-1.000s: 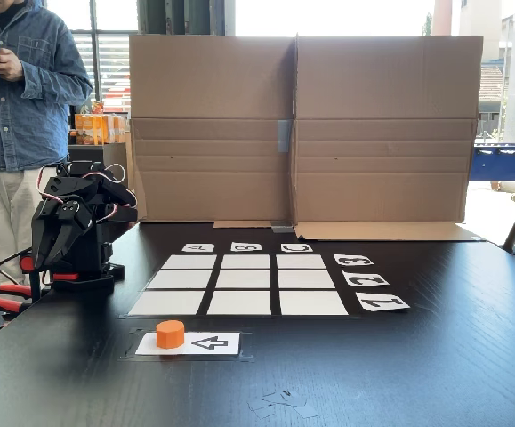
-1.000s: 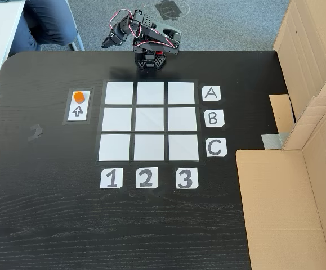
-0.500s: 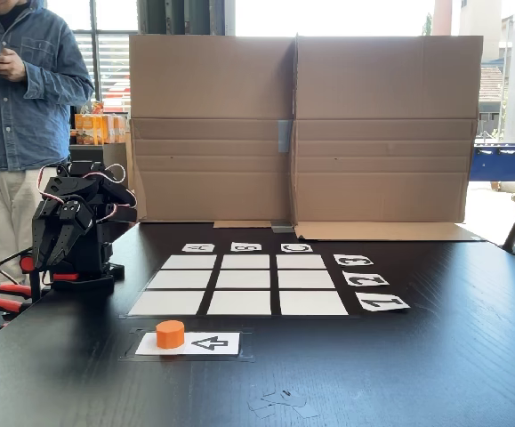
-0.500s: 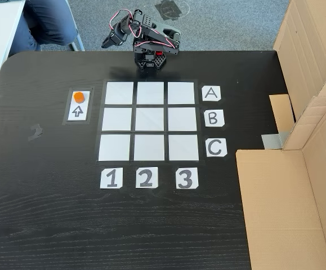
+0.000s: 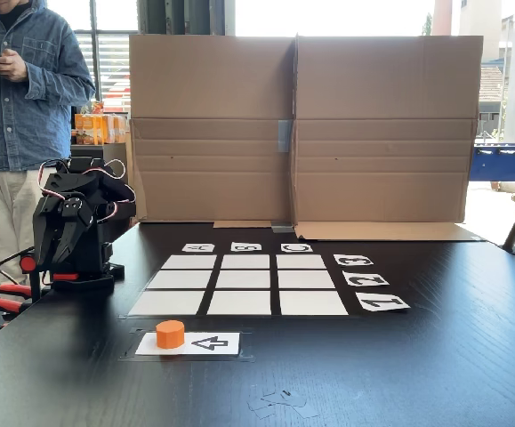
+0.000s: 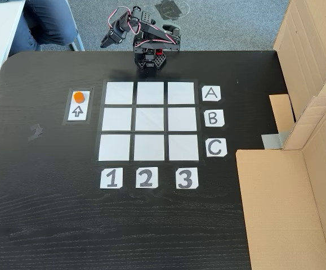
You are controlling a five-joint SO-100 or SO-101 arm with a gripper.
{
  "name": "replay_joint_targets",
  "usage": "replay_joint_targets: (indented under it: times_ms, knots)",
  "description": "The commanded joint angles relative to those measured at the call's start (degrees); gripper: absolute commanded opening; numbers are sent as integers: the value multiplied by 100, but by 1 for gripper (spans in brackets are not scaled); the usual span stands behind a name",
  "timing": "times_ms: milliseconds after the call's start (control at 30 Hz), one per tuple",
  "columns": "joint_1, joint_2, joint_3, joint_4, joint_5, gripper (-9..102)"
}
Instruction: Pick up the round, orange token and place it in the grid on square A1.
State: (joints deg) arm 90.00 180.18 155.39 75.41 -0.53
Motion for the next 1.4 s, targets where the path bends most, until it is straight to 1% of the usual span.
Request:
replay_joint_targets:
  times_ms: [0, 300, 567, 767, 1033, 1367]
  knots:
    - [-132, -466, -606, -9, -18, 11]
    - [-615, -2373, -1969, 62, -132, 16]
    - [-923, -3586, -3015, 246, -272, 18]
    - [-1310, -4518, -3533, 387, -439, 18]
    - [-1652, -5309, -4025, 475, -413, 30]
    - [-2030, -6785, -4983, 475, -185, 31]
